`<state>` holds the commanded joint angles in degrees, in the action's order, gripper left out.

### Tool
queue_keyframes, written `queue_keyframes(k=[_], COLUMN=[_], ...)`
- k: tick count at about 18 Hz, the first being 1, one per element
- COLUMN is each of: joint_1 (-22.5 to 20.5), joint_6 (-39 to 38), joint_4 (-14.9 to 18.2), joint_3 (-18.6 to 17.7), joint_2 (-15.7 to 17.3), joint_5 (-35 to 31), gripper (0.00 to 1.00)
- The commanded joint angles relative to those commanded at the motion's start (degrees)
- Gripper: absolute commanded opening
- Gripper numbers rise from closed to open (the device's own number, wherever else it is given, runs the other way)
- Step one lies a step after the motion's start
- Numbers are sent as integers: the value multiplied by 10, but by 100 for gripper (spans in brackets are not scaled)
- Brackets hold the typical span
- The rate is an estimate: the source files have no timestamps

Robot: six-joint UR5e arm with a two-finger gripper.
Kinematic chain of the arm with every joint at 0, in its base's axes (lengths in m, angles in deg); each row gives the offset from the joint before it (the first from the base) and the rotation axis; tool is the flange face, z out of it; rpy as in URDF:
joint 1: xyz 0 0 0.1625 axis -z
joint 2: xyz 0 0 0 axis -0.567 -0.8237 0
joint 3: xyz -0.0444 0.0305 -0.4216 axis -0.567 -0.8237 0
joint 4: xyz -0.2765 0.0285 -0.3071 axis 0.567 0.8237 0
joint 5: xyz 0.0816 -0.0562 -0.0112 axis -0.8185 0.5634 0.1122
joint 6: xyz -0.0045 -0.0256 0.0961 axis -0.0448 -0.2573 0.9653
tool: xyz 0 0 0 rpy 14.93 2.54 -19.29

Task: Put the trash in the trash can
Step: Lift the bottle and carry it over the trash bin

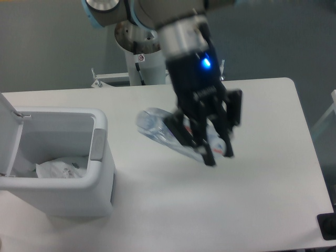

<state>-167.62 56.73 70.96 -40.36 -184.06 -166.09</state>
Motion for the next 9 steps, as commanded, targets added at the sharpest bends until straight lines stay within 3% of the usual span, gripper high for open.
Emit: queue_keyframes(k=[9], joint_1=[106], joint_6=[-1], joint_4=[-4], joint_3=[-6], joint_2=[-16], joint_5=[-1], gripper=[35])
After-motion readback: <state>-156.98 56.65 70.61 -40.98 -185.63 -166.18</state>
